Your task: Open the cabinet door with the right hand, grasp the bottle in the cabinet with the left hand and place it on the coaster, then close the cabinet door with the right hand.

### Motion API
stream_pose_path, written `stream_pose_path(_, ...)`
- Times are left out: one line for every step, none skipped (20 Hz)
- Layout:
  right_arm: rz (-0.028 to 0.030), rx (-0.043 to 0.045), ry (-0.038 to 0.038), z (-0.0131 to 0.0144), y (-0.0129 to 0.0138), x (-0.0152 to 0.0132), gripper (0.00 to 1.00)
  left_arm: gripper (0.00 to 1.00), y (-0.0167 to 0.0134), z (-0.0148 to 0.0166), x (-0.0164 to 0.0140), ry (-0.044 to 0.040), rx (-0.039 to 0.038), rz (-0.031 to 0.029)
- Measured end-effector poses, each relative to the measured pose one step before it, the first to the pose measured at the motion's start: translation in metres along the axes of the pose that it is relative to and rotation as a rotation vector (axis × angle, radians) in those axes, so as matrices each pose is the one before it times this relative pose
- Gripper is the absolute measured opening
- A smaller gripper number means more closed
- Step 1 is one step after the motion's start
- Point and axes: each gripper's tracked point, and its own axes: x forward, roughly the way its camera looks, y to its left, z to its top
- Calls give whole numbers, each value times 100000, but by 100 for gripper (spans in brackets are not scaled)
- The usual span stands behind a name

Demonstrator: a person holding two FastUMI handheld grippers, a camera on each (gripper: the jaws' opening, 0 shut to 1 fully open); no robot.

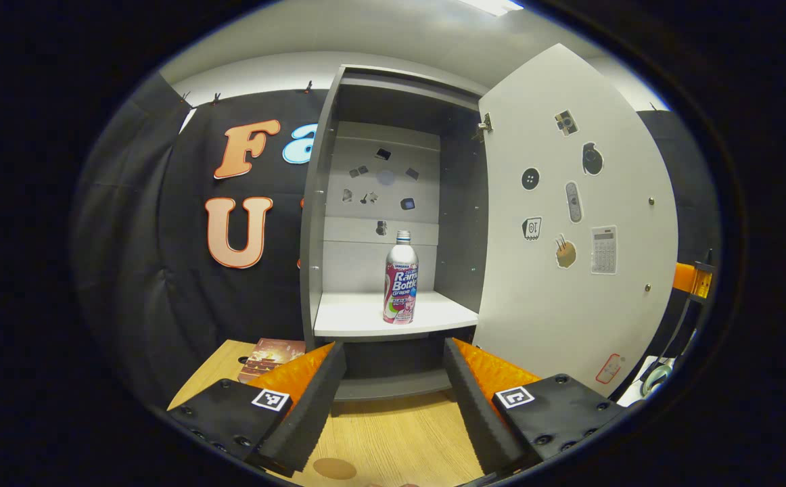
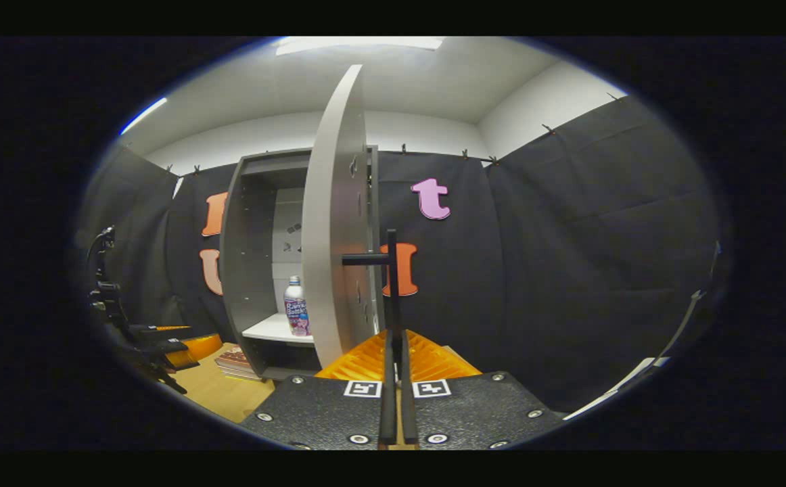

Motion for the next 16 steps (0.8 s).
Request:
stream_pose_path(-1668,-589,393,-2,-672,-319,8,94,-172,-4,29,-18,-163,-307)
stream_pose_path(-1946,-773,54,145,-696,-490,8,95,-272,51,70,-136,-228,-331)
stream_pose_path(-1947,-1029,286,81,-642,-283,4,95,-272,128,156,-86,-365,-484)
stream_pose_path(-1613,-738,564,-241,-627,-339,8,95,-237,107,63,-218,-522,-617)
stream_pose_path(1552,640,420,-37,320,-563,4,95,-232,37,159,-238,-730,-602)
stream_pose_path(1018,1234,100,-1,191,-208,2,95,-262,47,-138,-97,-845,-761)
stream_pose_path(1589,1091,520,-92,249,-555,7,95,-452,11,-32,97,-805,-675)
stream_pose_path(907,602,673,-120,319,-710,0,95,-412,22,-270,-198,-587,-368)
stream_pose_path(858,-288,-66,-28,170,-564,7,95,-236,40,-270,-212,-45,4)
stream_pose_path(732,-1029,-222,64,360,-748,7,95,-110,18,-250,116,581,556)
stream_pose_path(514,-1323,54,-7,494,-703,7,95,-19,81,-153,-191,462,363)
stream_pose_path(1064,-1438,477,-146,616,-606,7,95,32,-54,-164,51,178,640)
stream_pose_path(917,-1165,1099,-362,591,-385,7,95,-40,-113,-30,224,-4,851)
stream_pose_path(1400,-1249,873,-351,839,-425,1,95,60,-57,-79,34,-355,529)
stream_pose_path(701,-1420,197,-99,715,-85,7,95,-17,69,134,147,-330,461)
stream_pose_path(547,-1052,-147,-137,716,79,0,95,33,40,20,210,-102,-46)
